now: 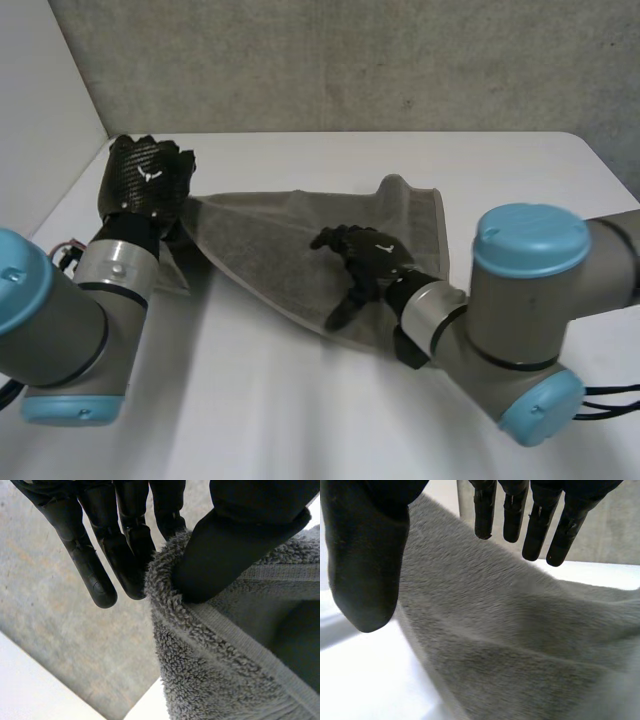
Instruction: Fold the towel.
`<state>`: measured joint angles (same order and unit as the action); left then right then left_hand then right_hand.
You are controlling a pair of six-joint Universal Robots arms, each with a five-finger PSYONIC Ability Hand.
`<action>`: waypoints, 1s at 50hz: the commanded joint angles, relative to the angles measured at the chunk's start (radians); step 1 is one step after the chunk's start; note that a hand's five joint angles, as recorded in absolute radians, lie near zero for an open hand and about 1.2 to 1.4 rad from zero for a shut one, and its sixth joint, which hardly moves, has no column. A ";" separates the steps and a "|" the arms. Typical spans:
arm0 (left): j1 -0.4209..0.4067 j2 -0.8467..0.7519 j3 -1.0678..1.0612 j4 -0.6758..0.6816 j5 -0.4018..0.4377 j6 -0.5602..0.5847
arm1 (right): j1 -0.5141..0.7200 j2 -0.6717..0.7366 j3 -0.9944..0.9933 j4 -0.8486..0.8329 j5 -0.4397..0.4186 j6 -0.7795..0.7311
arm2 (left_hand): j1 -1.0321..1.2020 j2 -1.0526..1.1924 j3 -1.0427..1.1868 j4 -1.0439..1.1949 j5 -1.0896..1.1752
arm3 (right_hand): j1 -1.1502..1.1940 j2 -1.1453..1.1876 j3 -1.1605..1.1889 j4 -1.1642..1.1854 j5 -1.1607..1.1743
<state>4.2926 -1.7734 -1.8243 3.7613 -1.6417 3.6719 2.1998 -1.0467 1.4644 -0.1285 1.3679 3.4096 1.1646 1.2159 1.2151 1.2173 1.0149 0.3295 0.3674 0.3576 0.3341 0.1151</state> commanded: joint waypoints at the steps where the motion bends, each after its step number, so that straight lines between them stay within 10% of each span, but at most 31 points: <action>1: -0.022 0.072 0.010 -0.090 0.042 -0.003 | 0.101 0.128 -0.099 -0.016 0.066 0.100 | 0.232 0.180 0.181 0.179 0.207 | -0.060 -0.097 -0.088 -0.064 -0.020; 17: -0.070 0.092 0.031 -0.126 0.033 0.002 | 0.219 0.221 -0.145 -0.137 0.321 0.109 | 0.232 0.180 0.181 0.179 0.207 | -0.051 -0.089 -0.079 -0.055 -0.011; 50: -0.054 0.157 0.066 -0.201 0.031 -0.104 | 0.255 0.399 -0.325 -0.191 0.419 0.077 | 0.232 0.180 0.181 0.179 0.207 | 0.360 0.322 0.332 0.356 0.400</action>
<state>4.2375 -1.6211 -1.7628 3.5731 -1.6107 3.5877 2.4535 -0.6615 1.1656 -0.3194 1.7850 3.4899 1.1646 1.2164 1.2154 1.2180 1.0149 0.5499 0.5307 0.5287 0.5331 0.3702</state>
